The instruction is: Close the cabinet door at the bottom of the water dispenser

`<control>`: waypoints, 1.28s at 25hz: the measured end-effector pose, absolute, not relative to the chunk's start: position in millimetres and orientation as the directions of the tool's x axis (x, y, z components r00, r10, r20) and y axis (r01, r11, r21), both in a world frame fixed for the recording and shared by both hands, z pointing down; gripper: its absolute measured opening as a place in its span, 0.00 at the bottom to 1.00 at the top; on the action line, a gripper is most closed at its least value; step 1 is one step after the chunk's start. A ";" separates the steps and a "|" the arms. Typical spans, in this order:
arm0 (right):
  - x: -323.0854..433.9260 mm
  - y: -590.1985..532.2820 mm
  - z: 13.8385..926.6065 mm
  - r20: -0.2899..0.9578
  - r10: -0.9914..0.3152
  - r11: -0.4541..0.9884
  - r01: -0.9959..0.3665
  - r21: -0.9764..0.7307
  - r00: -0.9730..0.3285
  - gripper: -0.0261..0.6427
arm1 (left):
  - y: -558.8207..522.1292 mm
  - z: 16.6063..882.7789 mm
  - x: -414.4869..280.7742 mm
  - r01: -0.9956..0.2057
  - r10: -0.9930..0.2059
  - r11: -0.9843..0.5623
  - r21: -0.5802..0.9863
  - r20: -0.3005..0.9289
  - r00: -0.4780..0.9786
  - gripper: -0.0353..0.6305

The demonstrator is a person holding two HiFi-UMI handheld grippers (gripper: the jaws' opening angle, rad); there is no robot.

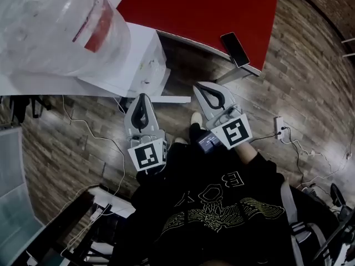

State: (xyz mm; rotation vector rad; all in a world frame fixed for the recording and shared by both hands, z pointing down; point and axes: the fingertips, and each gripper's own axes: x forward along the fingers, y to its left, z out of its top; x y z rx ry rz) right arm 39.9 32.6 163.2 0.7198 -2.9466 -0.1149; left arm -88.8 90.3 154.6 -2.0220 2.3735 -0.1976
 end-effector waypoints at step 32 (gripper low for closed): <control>74.1 60.5 710.9 0.833 -0.137 0.924 -0.373 -0.088 -0.536 0.22 | 88.2 473.6 -80.0 -0.990 -0.903 0.132 0.056 0.419 -0.097 0.06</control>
